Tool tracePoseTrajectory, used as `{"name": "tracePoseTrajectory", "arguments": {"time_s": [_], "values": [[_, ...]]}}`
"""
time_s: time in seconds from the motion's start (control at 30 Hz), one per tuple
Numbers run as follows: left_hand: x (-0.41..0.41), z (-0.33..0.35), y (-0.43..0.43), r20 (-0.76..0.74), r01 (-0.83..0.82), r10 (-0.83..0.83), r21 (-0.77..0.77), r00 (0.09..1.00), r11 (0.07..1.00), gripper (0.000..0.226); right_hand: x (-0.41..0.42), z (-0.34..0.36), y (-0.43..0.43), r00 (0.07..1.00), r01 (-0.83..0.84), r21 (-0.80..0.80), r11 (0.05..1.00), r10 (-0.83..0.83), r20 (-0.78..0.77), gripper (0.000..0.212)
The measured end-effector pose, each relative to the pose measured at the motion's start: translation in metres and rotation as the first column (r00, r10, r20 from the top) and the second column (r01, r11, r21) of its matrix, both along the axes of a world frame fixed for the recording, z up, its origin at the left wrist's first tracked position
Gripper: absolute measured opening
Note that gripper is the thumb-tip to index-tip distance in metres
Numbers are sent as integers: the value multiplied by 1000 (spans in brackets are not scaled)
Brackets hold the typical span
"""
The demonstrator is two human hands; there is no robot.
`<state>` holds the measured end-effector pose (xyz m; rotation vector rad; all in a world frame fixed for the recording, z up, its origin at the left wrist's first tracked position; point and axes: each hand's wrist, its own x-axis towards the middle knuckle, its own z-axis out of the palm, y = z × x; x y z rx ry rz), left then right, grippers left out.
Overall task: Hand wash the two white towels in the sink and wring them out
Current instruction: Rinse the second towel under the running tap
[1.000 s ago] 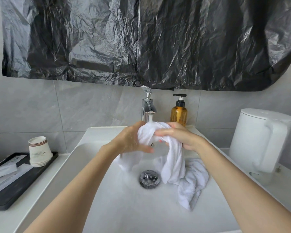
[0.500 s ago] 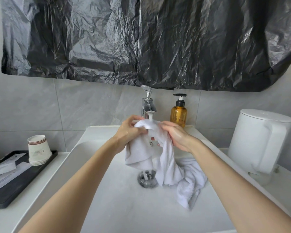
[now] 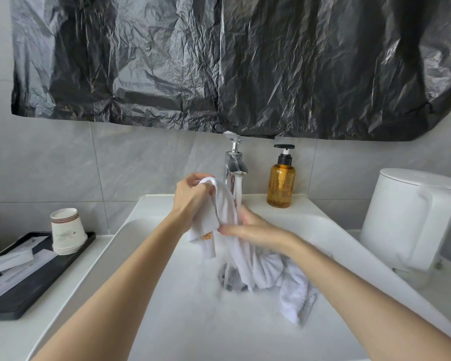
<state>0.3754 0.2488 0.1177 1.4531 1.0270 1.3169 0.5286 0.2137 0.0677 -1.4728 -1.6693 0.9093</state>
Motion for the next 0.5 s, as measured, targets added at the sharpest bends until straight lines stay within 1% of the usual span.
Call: {"name": "tracePoseTrajectory", "arguments": {"time_s": [0.03,0.07,0.13,0.17,0.23,0.27,0.3,0.33,0.4,0.43,0.5], "values": [[2,1,0,7,4,-4,4,1000,1000,25,-7,-5,2,999,48,82,996,-50,20,72],[2,1,1,16,8,-8,5,1000,1000,26,-11,-4,3,995,101,127,987,-101,-10,69],[0,-1,5,23,8,-8,3,1000,1000,30,-8,8,3,973,199,138,970,-179,-145,56],[-1,-3,6,-1,23,-23,26,1000,999,30,-2,15,2,951,249,150,957,-212,-227,42],[-2,-9,6,-187,126,-100,131,977,983,33,11,29,0,875,348,187,919,-246,-418,15],[0,-11,2,-275,181,-133,155,952,971,33,15,33,-2,819,396,181,900,-258,-512,10],[3,-11,-2,-310,218,-167,134,936,967,34,16,36,-3,770,423,155,893,-264,-580,10],[7,-11,-5,-299,244,-209,87,931,966,40,14,37,-4,738,420,119,900,-262,-622,12],[16,-12,-10,-184,260,-255,7,949,965,50,7,36,-7,710,365,66,929,-232,-665,17],[21,-14,-9,-146,261,-257,10,955,965,47,4,33,-7,708,346,75,935,-208,-675,20],[26,-12,-14,-136,241,-230,67,964,968,24,-4,29,-7,750,330,158,930,-157,-643,27]]}}
